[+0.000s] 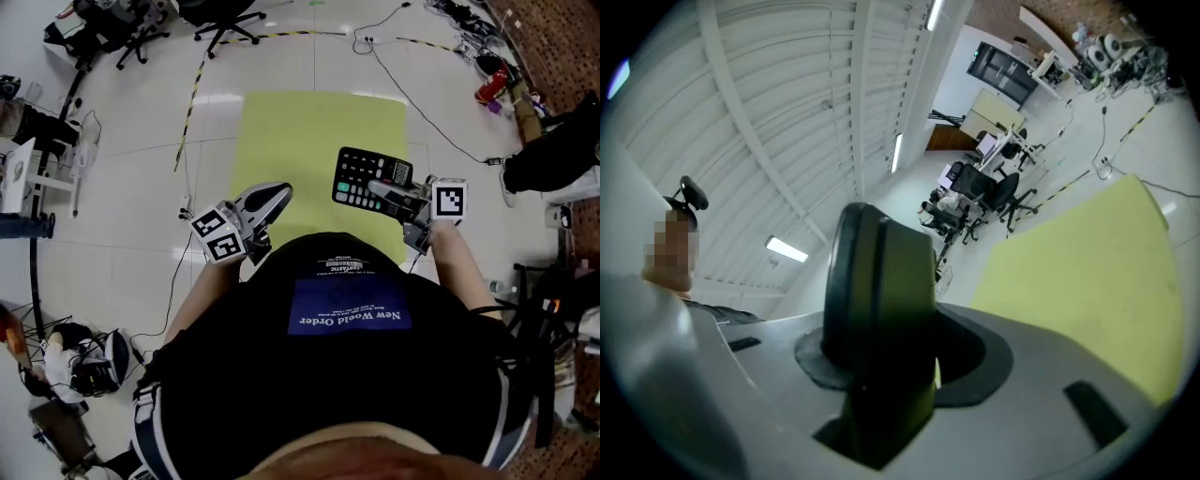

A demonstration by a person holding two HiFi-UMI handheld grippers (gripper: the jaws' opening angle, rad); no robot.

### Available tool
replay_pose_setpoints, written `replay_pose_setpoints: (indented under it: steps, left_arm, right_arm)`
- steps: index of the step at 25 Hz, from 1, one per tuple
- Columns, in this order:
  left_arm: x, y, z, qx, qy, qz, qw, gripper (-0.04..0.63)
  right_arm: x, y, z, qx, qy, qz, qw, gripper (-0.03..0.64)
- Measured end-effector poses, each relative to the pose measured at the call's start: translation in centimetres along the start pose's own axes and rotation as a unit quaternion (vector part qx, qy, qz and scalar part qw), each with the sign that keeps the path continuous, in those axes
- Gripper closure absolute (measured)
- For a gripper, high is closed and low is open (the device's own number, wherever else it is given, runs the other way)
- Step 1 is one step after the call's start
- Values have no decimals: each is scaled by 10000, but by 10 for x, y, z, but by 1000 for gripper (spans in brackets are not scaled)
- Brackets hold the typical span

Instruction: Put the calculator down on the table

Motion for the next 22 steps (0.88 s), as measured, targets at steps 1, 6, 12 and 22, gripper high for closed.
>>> replay_pose_setpoints:
  steps: [1,6,12,22]
  left_arm:
    - [-1,-1,-2,10,-24,17,10000,589]
    - [-2,1,-23,-10,-80,-20,10000,589]
    - [-14,12,-40,-338,-81,-326,9989,589]
    - [-70,107,34,-864,584,-1104,9884,589]
  right_arm:
    - [0,0,1,17,-18,15,10000,466]
    - [1,2,0,173,153,-66,9997,465]
    - [68,-24,-28,384,1232,325,9911,465]
    - [245,-68,-67,-109,2226,1038,9693,466]
Point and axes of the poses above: the fingertips, and each gripper's own axes: z forward along the fingers, x to its right, y out of its underside, the point moved 9 cm from there along -z, backward along the fingers, and after that the axes turned 14 degrees about z, right-handed, at the moved point
